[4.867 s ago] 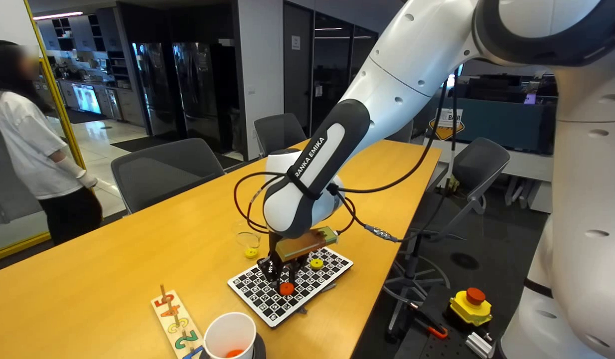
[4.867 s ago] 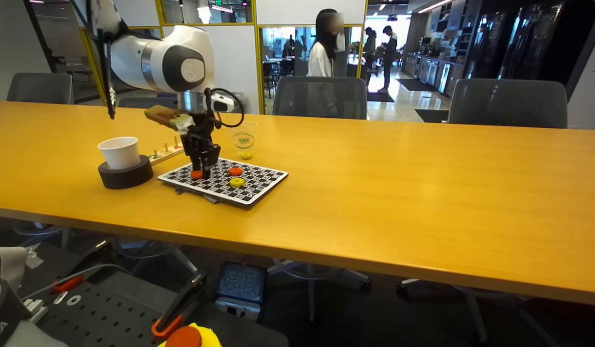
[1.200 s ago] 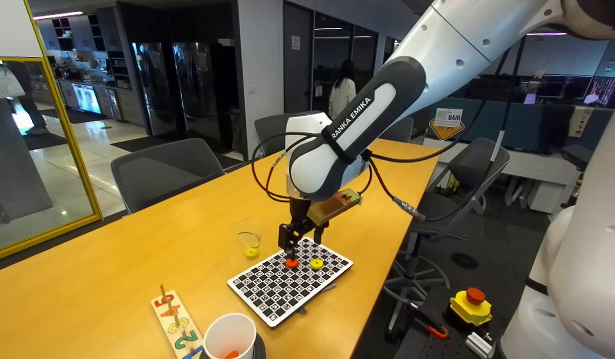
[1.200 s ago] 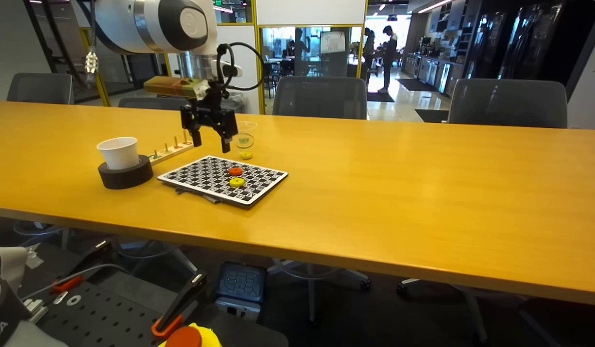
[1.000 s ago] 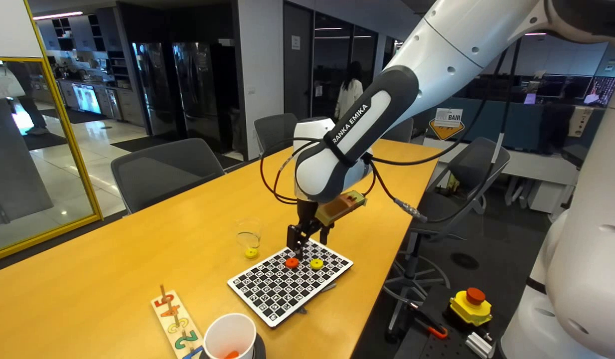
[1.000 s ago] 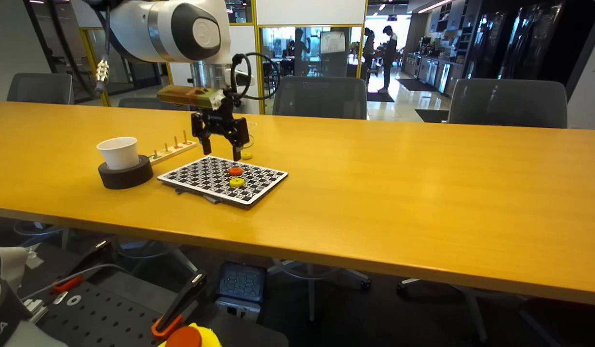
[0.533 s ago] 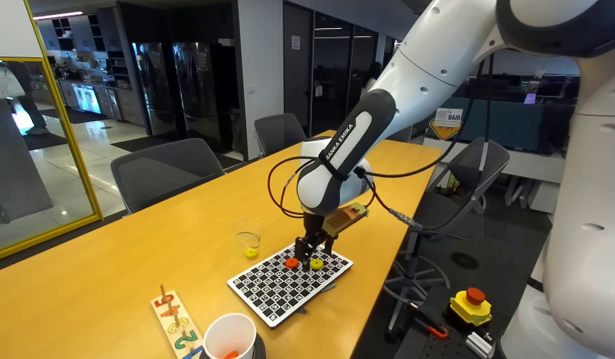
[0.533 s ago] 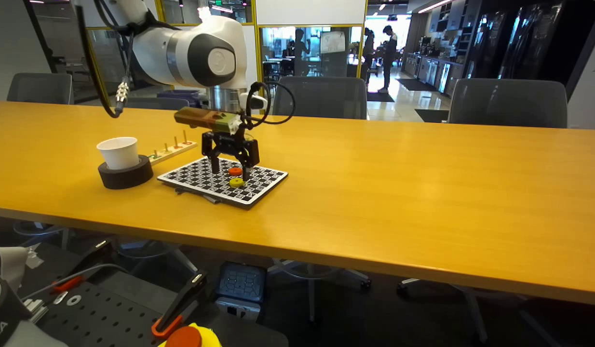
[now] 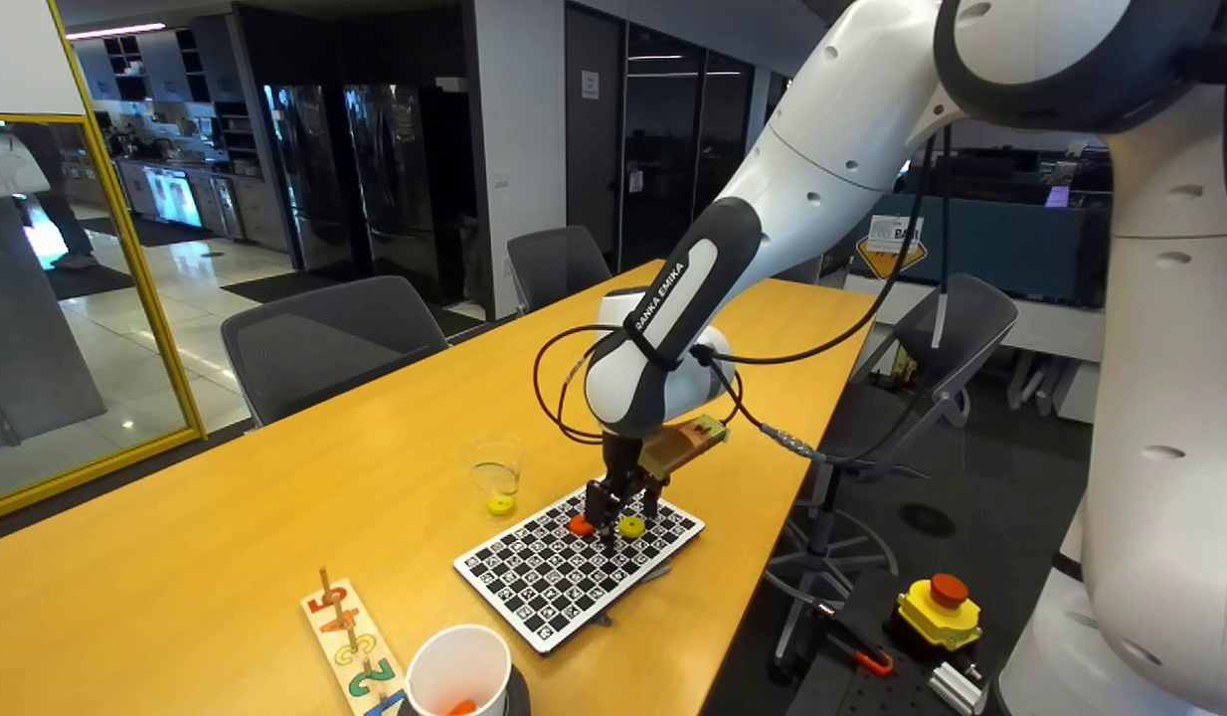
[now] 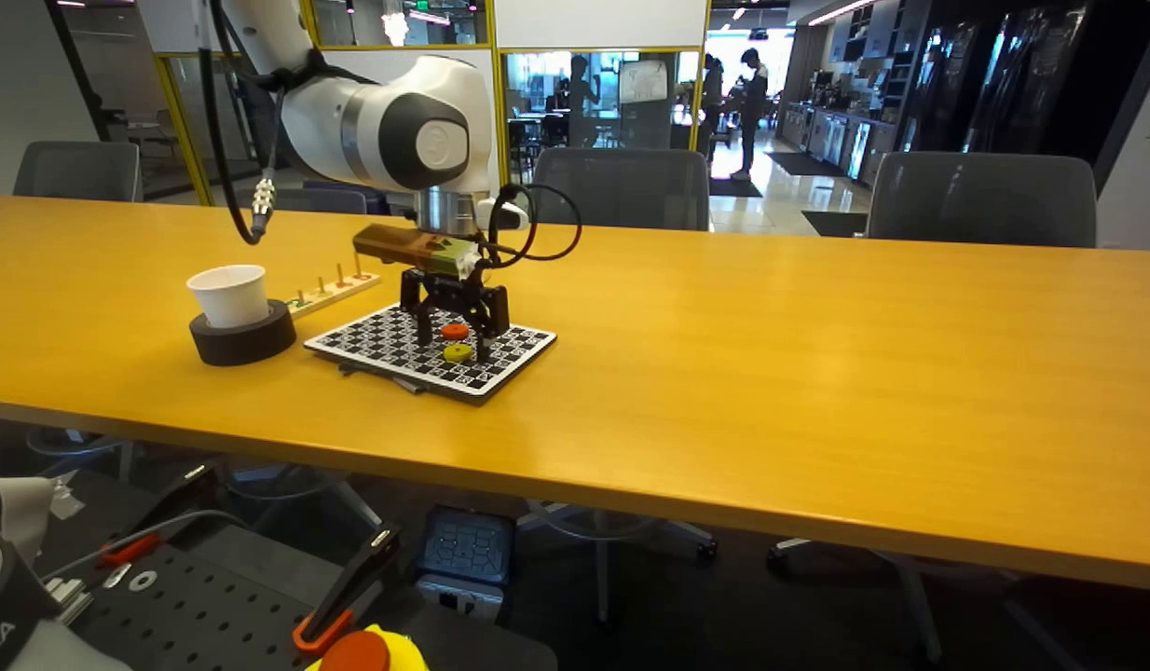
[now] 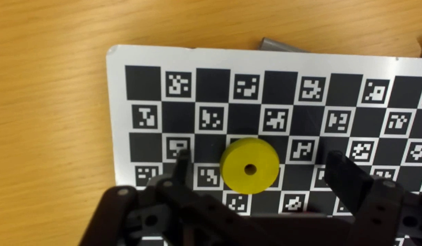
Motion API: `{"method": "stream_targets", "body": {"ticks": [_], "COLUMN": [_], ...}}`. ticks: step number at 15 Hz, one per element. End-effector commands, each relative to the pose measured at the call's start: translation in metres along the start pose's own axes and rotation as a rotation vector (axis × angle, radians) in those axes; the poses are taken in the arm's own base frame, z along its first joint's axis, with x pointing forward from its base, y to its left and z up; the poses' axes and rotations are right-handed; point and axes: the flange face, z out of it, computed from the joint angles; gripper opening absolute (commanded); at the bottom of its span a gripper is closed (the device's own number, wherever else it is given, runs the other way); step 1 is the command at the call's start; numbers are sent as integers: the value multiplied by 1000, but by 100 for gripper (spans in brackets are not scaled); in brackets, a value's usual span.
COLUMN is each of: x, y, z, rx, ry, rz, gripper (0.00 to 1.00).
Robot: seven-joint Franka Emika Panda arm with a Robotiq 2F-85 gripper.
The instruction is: Put an orange block in the white cup then put the yellow block in the clear cup, then put two orange blocks in the white cup and lastly put the yellow block in the clear cup
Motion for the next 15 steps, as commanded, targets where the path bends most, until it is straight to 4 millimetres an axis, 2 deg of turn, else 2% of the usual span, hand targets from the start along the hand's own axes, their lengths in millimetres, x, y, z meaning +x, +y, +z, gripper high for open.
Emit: {"method": "stream_targets", "body": {"ticks": [1, 15], "x": [7, 1], "y": [5, 3], "z": [-5, -17], "rx": [6, 12], "ry": [26, 34], "rz": [1, 15], "gripper": [100, 100]}}
